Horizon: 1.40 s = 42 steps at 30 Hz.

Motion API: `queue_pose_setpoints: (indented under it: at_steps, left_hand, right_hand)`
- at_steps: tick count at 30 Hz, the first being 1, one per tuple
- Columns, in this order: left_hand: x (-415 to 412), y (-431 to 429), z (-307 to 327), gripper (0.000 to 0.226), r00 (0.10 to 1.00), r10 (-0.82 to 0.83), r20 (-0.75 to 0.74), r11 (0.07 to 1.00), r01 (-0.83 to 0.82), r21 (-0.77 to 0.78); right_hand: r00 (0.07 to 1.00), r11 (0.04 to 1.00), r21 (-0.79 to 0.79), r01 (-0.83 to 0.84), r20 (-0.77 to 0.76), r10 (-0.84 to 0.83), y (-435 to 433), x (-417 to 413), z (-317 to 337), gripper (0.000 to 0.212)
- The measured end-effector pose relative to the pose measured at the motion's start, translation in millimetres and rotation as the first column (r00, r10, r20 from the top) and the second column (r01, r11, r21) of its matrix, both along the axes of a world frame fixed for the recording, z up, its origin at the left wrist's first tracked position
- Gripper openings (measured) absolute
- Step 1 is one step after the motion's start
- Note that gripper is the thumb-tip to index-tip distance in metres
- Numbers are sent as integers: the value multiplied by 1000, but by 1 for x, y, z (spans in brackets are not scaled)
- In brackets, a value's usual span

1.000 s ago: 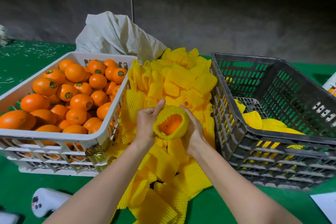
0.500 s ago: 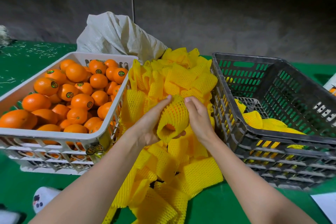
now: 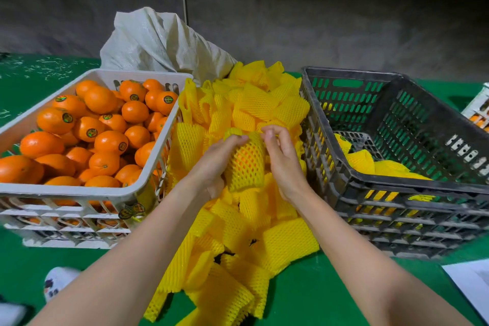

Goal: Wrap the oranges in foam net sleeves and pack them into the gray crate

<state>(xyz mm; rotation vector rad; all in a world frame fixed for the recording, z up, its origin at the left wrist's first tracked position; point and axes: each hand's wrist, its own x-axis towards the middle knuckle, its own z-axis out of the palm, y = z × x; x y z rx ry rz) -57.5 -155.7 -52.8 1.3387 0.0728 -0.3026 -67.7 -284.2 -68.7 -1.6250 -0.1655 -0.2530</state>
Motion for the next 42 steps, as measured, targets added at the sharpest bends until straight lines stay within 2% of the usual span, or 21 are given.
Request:
queue_pose_setpoints:
  at_steps: [2, 4, 5, 7, 9, 12, 15, 16, 19, 21, 23, 25, 27, 29, 30, 31, 33, 36, 39, 42]
  left_hand:
    - [1, -2, 1, 9, 996, 92, 17, 993, -90, -71]
    - [-2, -4, 7, 31, 994, 111, 0, 986, -111, -124]
    - [-2, -5, 8, 40, 994, 104, -15, 986, -105, -128]
    - [-3, -7, 12, 45, 995, 97, 0, 990, -97, -100]
    - [-4, -13, 17, 53, 995, 97, 25, 995, -97, -25]
    - [-3, -29, 28, 67, 984, 14, 180, 978, -51, 201]
    - [-2, -52, 41, 99, 970, -113, 216, 960, 50, 277]
    - [1, -63, 44, 94, 967, -93, 238, 961, 24, 277]
    - [6, -104, 47, 42, 891, 63, 450, 958, -180, 223]
    - [12, -133, 44, 27, 831, 85, 549, 940, -250, 233]
    - [22, -161, 38, 23, 759, -30, 650, 878, -291, 380]
    - [33, -189, 33, 18, 692, -259, 674, 767, -276, 579]
    - [41, -211, 29, 17, 649, -535, 541, 575, -189, 796]
    - [46, -224, 24, 20, 611, -732, 302, 283, -132, 950]
    - [47, -227, 22, 21, 593, -779, 204, 146, -145, 979]
    - [48, -228, 20, 22, 579, -801, 150, 56, -177, 983]
    - [50, -227, 17, 21, 573, -806, 147, 26, -215, 976]
    - [51, -225, 14, 21, 584, -791, 184, 70, -212, 975]
    - [49, -225, 16, 22, 594, -783, 184, 85, -191, 978]
    - [46, -224, 20, 24, 602, -778, 179, 89, -176, 980]
  right_hand:
    - [992, 991, -60, -119, 25, 121, 3, -8, 0, 19]
    - [973, 966, -151, -211, 57, 221, 8, -15, 1, 37]
    - [970, 960, -173, -220, 67, 234, 9, -16, 2, 43]
    - [976, 970, -151, -192, 76, 205, 9, -18, 8, 47]
    - [982, 981, -129, -143, 103, 157, 3, -18, 17, 46]
    - [987, 992, -88, -88, 124, 98, -13, -14, 31, 45]
    - [988, 998, -51, -21, 154, 28, -41, -9, 47, 37]
    - [985, 998, -59, 12, 172, -1, -54, -7, 51, 38]
    - [971, 987, -82, 135, 211, -115, -99, 3, 60, 39]
    - [952, 961, -111, 254, 202, -228, -135, 11, 63, 35]
    - [925, 905, -209, 370, 179, -336, -175, 23, 64, 33]
    - [912, 802, -441, 403, 121, -392, -214, 39, 65, 33]
    - [919, 615, -739, 276, 15, -394, -248, 60, 64, 37]
    - [930, 332, -943, 15, -109, -352, -272, 80, 59, 46]
    - [932, 180, -977, -117, -171, -320, -279, 89, 55, 51]
    - [928, 58, -974, -221, -228, -296, -285, 97, 50, 56]
    - [910, -71, -940, -333, -301, -284, -294, 109, 36, 62]
    - [888, -105, -911, -400, -356, -290, -300, 120, 2, 66]
    - [800, -11, -828, -560, -537, -268, -300, 130, -22, 64]
    - [707, 79, -753, -654, -644, -292, -301, 135, -25, 77]
